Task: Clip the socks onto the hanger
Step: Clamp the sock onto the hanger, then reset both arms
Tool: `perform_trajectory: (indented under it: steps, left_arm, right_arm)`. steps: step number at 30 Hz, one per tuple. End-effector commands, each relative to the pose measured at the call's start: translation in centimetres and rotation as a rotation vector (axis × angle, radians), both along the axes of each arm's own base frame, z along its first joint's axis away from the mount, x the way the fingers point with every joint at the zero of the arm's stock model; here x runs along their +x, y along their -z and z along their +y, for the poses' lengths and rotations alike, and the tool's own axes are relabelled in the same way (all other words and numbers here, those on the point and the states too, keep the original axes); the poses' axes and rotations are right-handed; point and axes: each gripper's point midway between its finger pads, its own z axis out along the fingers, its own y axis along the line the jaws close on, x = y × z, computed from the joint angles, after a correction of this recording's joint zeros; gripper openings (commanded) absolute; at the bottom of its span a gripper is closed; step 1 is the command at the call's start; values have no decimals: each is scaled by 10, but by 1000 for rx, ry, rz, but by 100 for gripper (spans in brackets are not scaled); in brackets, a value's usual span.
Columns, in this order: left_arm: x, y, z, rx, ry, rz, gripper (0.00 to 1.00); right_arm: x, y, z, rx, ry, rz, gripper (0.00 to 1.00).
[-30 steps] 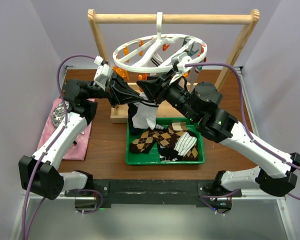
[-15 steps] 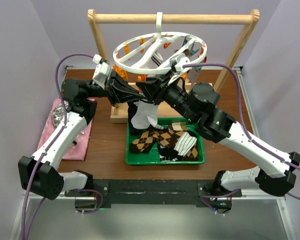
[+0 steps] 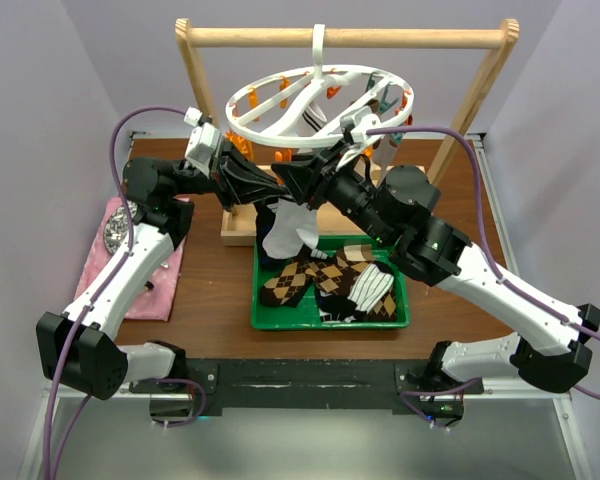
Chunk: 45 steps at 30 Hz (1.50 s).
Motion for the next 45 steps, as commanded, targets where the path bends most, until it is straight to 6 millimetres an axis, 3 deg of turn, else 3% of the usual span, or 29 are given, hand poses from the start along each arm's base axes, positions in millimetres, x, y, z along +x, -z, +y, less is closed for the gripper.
perform_trajectory:
  steps: [1,19,26,31,37,41,45]
  left_arm:
    - [3,-25,2,-59,-53,-86,0]
    - [6,-31,5,-66,-72,-95,0]
    - [3,-29,6,-60,-68,-93,0]
    - [4,-27,7,-59,-73,-83,0]
    - [7,-21,8,-51,-96,-64,2]
    - [12,-11,11,-35,-122,-30,3]
    - [32,4,15,1,-223,33,2]
  right_arm:
    - [-17,-2,16,30,-107,-3,8]
    - [-13,7,5,6,-55,3,12]
    - [-7,8,-4,-3,-4,-7,32]
    - [-6,6,-6,-2,3,-13,58]
    - [-6,9,-15,-14,33,-6,78]
    - [-9,6,-21,-30,35,-23,86]
    - [-17,9,-28,-94,10,-62,90]
